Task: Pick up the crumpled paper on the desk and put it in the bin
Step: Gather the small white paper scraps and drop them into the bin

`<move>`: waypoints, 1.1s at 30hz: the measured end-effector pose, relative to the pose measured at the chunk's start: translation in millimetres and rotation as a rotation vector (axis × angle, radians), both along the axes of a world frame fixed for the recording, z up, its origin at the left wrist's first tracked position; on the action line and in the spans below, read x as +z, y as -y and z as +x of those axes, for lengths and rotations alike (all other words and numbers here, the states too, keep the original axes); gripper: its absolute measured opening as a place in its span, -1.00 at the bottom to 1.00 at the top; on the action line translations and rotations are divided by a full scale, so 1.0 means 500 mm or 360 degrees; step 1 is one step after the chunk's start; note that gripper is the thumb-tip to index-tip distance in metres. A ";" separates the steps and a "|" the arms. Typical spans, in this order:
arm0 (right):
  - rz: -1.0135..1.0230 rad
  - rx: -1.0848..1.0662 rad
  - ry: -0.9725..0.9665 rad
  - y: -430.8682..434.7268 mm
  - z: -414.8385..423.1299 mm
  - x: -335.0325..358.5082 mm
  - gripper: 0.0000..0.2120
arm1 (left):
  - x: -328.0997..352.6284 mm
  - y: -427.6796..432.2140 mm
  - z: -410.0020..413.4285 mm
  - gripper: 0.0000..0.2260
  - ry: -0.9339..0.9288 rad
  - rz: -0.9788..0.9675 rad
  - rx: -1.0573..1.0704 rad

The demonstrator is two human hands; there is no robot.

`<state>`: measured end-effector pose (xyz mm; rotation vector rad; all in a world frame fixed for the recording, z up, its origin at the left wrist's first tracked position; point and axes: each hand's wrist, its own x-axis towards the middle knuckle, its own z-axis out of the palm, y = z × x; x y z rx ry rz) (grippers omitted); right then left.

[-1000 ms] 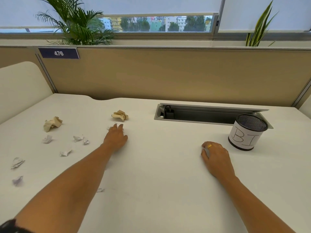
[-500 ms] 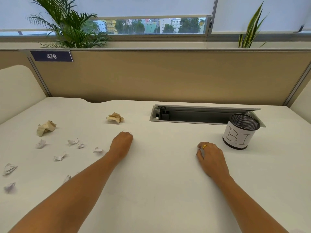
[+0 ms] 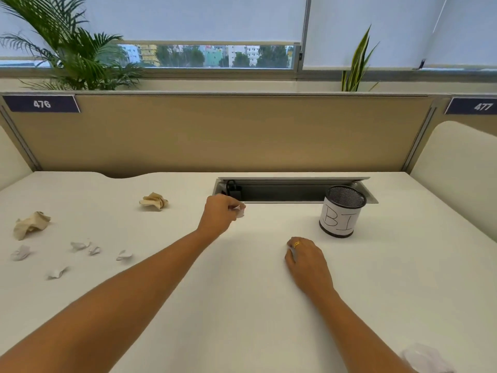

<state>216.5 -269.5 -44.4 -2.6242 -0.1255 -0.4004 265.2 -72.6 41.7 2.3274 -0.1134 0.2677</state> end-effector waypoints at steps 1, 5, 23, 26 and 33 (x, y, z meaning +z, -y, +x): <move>-0.0004 -0.0007 -0.0001 0.000 -0.001 0.000 -0.79 | 0.013 0.024 0.003 -0.78 0.0003 -0.0047 -0.0040; -0.0017 -0.0019 0.0037 -0.001 0.001 -0.001 -0.81 | 0.054 0.129 0.021 -0.79 0.0070 -0.0110 -0.0223; -0.0215 -0.0118 0.0281 -0.005 0.014 -0.024 -0.71 | 0.089 0.406 0.110 -0.80 -0.0180 -0.0115 -0.0680; -0.0207 -0.0134 0.0323 -0.006 0.015 -0.025 -0.70 | 0.085 0.408 0.115 -0.77 -0.0148 -0.0034 -0.0695; -0.0226 -0.0166 0.0313 -0.008 0.013 -0.025 -0.71 | 0.080 0.401 0.117 -0.67 -0.0082 0.0065 -0.0676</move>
